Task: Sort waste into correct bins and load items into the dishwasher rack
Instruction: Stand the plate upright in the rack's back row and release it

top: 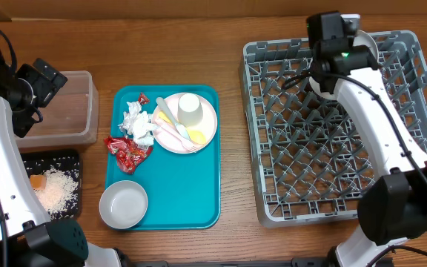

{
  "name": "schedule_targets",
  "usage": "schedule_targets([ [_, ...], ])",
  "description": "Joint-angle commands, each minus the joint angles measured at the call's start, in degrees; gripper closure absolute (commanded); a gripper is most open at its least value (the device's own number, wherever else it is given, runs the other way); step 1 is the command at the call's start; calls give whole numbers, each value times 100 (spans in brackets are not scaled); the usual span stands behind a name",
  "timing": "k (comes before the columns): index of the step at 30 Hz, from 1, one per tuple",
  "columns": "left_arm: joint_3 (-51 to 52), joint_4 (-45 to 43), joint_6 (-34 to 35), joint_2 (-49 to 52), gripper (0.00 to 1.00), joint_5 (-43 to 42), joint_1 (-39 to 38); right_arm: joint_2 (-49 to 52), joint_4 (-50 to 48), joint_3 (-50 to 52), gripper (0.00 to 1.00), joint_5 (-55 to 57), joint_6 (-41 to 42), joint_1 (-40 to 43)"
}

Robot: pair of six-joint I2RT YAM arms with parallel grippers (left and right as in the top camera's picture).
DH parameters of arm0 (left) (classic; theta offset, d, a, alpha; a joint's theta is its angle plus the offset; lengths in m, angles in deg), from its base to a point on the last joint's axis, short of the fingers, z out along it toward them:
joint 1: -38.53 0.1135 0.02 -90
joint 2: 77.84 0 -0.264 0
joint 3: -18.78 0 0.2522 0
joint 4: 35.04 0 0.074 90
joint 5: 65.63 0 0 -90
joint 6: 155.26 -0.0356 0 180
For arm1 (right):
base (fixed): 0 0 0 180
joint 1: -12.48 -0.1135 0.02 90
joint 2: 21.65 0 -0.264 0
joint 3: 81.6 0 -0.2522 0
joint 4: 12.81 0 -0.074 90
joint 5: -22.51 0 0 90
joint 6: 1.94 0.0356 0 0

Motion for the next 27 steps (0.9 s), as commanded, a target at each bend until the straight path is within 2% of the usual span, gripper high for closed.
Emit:
schedule_targets([
  [1, -81, 13, 31, -4, 0, -42, -11, -50, 295, -811, 32, -564, 472, 109],
  [5, -81, 13, 31, -4, 0, -42, -11, -50, 562, -1169, 32, -678, 761, 619],
  [7, -81, 13, 33, -4, 0, -42, -11, -50, 619, -1200, 37, -1128, 874, 1071],
  [9, -81, 13, 31, -4, 0, -44, -11, -46, 643, -1189, 50, -1790, 874, 1504],
  [13, -81, 13, 31, -4, 0, -42, -11, 33, 715, -1154, 87, -3388, 868, 2481],
  [15, -81, 13, 31, -4, 0, -42, -11, 109, 769, -1141, 96, -4072, 835, 2933],
  [18, -81, 13, 31, -4, 0, -44, -11, 262, 767, -1029, 96, -4870, 647, 3318],
  [22, -81, 13, 31, -4, 0, -44, -11, 643, 835, -953, 96, -6070, 186, 3427],
  [27, -81, 13, 31, -4, 0, -42, -11, 1091, 710, -953, 96, -6502, 195, 3220],
])
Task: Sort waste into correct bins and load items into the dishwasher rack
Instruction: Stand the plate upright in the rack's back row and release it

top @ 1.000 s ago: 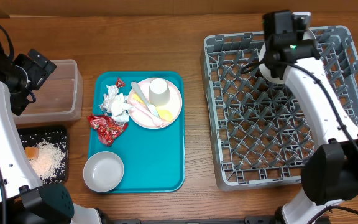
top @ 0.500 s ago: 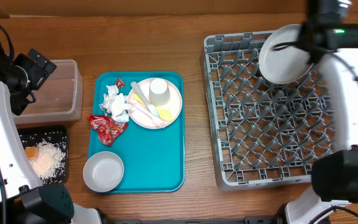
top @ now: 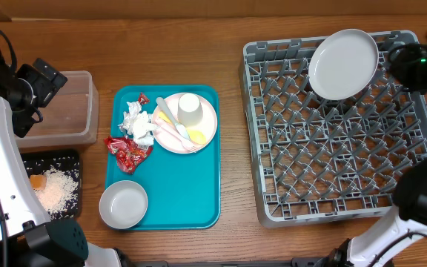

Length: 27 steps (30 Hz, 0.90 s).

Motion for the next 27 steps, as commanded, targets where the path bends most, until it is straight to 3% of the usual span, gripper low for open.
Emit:
schedule_targets([
  [1, -81, 11, 31, -4, 0, -42, -11, 256, -125, 37, 96, -804, -166, -195],
  [11, -81, 11, 31, -4, 0, -42, -11, 87, -153, -192, 96, -863, -168, -249],
  [18, -81, 11, 31, -4, 0, -42, -11, -730, -42, -330, 95, -1445, -170, -260],
  [23, -81, 11, 31, -4, 0, -42, -11, -1534, 81, -330, 76, -1572, -302, -509],
  [27, -81, 11, 31, -4, 0, -42, -11, -2155, 275, -330, 40, -1480, -660, -1263],
])
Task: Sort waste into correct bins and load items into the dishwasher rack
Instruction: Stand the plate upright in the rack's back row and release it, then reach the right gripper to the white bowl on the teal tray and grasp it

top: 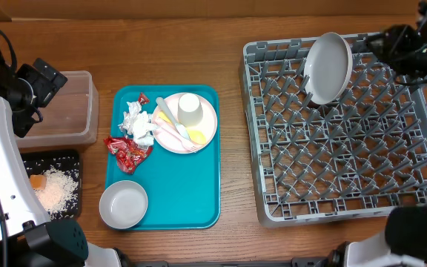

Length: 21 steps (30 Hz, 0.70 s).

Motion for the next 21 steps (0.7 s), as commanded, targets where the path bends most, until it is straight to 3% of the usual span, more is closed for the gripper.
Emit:
schedule_targets([
  [1, -81, 13, 31, -4, 0, -42, -11, -796, 175, -199, 31, -52, -476, -1012],
  [2, -81, 13, 31, -4, 0, -42, -11, -857, 247, -199, 24, 55, -479, -1281],
  [5, -81, 13, 31, -4, 0, -42, -11, -863, 501, -160, 19, 476, -463, -2175],
  [7, -81, 13, 31, -4, 0, -42, -11, -752, 533, 160, 0, 461, -422, -3112],
  [16, -81, 13, 31, -4, 0, -44, -11, 142, 321, 785, 0, 122, -424, -5283],
  [21, -81, 13, 31, -4, 0, -42, -11, 859, -42, 833, 2, 146, -33, -6109],
])
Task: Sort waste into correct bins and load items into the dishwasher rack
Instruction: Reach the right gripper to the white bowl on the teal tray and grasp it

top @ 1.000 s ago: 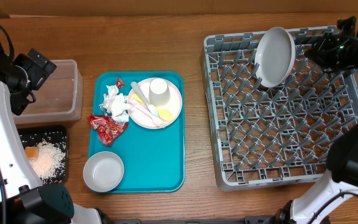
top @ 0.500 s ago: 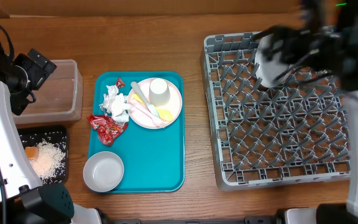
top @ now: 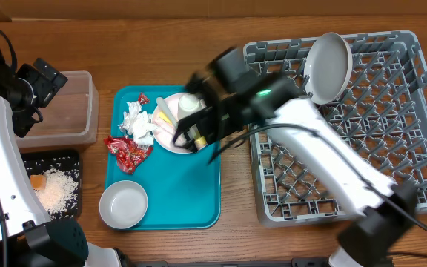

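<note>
A teal tray holds a pink plate with a white cup, pale utensils and a yellow scrap. Beside the plate lie white tissue and a red wrapper; a white bowl sits at the tray's front. My right gripper, motion-blurred, hangs over the pink plate's near edge, its fingers seemingly apart and holding nothing. A white plate leans on edge in the grey dishwasher rack. My left gripper hovers open by the clear bin.
A black bin at the front left holds rice and an orange food piece. The right arm stretches diagonally across the rack's left side and the tray's right edge. A cardboard wall runs along the back.
My right arm has swung from the rack's far right corner over to the tray, its gripper now above the pink plate. The white plate still leans in the rack. The left arm has not moved.
My right gripper was over the white plate at the rack's back. Then it stood off to the right with the plate lying tilted. Later the plate stood on edge between the tines, and now the gripper is over the tray.
</note>
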{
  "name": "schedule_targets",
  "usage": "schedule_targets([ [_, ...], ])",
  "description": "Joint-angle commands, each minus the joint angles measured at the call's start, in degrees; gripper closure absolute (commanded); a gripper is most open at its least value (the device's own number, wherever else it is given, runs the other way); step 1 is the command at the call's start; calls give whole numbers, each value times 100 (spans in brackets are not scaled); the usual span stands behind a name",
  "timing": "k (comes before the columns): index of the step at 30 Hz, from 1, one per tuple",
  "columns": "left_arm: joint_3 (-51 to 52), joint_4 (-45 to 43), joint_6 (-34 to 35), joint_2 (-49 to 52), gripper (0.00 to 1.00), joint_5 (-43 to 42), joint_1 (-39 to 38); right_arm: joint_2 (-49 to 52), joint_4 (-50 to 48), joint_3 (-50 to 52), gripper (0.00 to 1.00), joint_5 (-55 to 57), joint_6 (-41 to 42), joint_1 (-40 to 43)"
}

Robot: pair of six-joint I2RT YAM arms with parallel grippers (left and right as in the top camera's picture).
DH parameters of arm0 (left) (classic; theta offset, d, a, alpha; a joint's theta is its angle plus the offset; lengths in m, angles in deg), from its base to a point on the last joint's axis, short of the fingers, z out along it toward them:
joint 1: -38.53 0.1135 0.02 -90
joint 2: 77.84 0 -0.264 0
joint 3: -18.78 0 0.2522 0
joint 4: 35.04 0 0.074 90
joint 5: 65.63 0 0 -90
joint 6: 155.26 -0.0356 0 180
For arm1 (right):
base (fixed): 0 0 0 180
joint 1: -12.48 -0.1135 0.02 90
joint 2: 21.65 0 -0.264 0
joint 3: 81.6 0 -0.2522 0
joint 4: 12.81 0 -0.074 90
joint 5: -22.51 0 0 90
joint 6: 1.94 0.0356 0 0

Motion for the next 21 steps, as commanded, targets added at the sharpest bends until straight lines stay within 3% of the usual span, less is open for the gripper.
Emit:
schedule_targets([
  [1, -81, 13, 31, -4, 0, -42, -11, 463, -199, 70, 3, -46, 308, -538],
  [14, -81, 13, 33, -4, 0, -44, -11, 1753, -811, 74, 16, 39, 1279, -1707],
  [21, -81, 15, 31, -4, 0, -42, -11, 1919, -1287, 74, 24, 199, 1945, -1958],
])
